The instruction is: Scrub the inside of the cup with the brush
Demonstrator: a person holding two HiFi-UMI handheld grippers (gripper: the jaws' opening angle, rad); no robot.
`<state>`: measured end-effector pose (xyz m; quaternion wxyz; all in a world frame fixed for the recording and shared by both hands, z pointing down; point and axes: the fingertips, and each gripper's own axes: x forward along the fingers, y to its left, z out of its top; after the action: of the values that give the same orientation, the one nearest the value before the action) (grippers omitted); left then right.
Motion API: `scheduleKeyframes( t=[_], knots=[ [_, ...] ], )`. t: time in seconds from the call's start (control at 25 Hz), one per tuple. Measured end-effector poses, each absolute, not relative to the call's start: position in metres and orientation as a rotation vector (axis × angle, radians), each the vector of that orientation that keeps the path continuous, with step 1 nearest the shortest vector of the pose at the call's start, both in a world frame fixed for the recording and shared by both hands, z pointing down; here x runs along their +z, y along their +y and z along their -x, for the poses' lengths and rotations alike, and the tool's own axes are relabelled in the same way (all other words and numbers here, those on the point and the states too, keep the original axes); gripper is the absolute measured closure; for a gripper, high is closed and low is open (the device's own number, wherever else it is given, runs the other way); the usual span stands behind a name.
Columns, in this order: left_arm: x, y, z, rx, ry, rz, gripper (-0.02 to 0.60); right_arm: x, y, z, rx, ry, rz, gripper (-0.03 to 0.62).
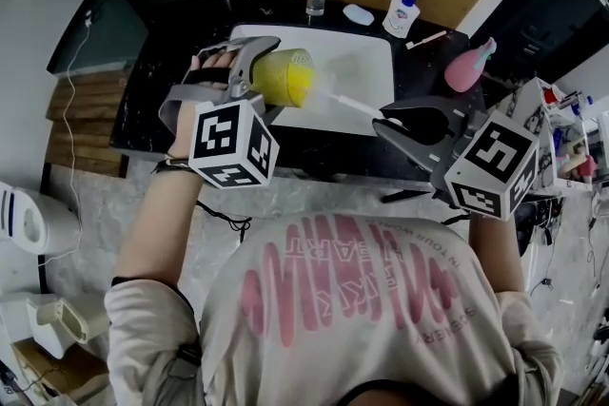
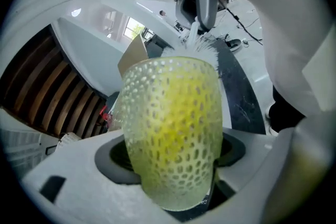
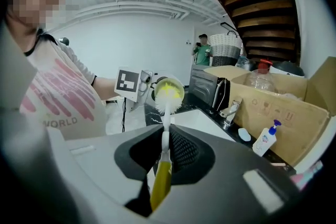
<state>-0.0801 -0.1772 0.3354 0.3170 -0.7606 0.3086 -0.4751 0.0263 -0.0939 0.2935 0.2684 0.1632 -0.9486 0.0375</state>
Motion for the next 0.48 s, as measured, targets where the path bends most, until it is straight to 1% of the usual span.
scheduleKeyframes(
  t=[0.28, 0.48],
  knots=[
    [0.352, -0.143, 0.079, -1.216, 0.479, 2.048, 0.216, 0.300, -0.087, -0.024, 0.123, -2.579, -0.357, 0.548],
    [0.355, -0.136, 0.085, -1.262, 0.399, 2.016, 0.216, 0.292, -0.083, -0.018, 0.117, -2.607, -0.314, 0.548]
  ],
)
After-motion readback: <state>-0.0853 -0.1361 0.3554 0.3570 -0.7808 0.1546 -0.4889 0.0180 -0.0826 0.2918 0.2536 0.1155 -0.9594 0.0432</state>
